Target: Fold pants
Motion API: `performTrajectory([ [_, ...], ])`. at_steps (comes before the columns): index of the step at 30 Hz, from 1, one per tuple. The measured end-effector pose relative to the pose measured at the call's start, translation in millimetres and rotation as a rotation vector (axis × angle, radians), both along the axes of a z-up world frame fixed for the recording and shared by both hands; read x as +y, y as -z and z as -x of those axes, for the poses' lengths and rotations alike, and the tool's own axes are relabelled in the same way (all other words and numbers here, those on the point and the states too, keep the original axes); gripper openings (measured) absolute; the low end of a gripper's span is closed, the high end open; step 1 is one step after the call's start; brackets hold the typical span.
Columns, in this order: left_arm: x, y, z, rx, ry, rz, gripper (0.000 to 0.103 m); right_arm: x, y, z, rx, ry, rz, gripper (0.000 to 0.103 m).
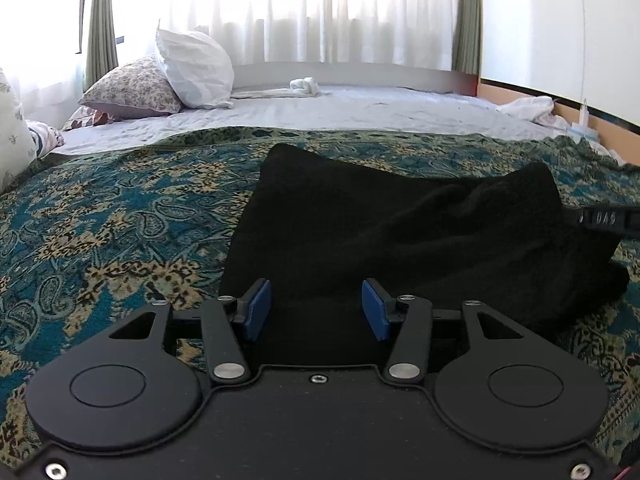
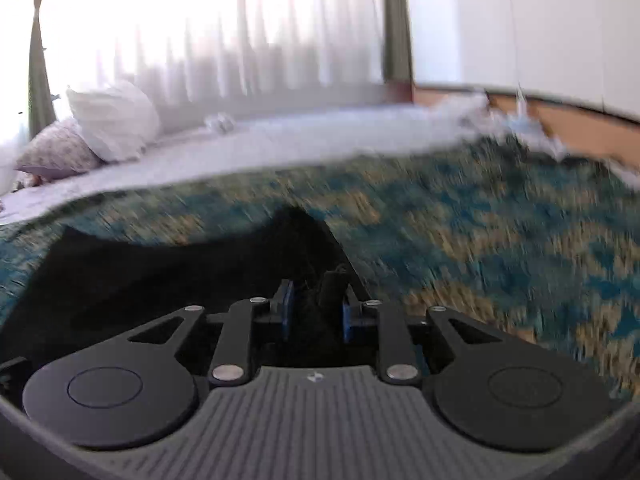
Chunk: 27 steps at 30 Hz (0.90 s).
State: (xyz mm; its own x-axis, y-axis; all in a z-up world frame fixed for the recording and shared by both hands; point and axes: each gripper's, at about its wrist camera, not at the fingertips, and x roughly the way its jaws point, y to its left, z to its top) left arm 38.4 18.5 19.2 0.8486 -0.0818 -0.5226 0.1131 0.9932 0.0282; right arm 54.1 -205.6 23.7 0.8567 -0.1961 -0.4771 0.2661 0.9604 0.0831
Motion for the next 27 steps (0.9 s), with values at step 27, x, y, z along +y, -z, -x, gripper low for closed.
performTrajectory([
  [27, -5.3, -17.0, -164.1, 0.101, -0.01, -0.02, 0.021, -25.6, 19.9, -4.9, 0.016, 0.007, -0.156, 0.039],
])
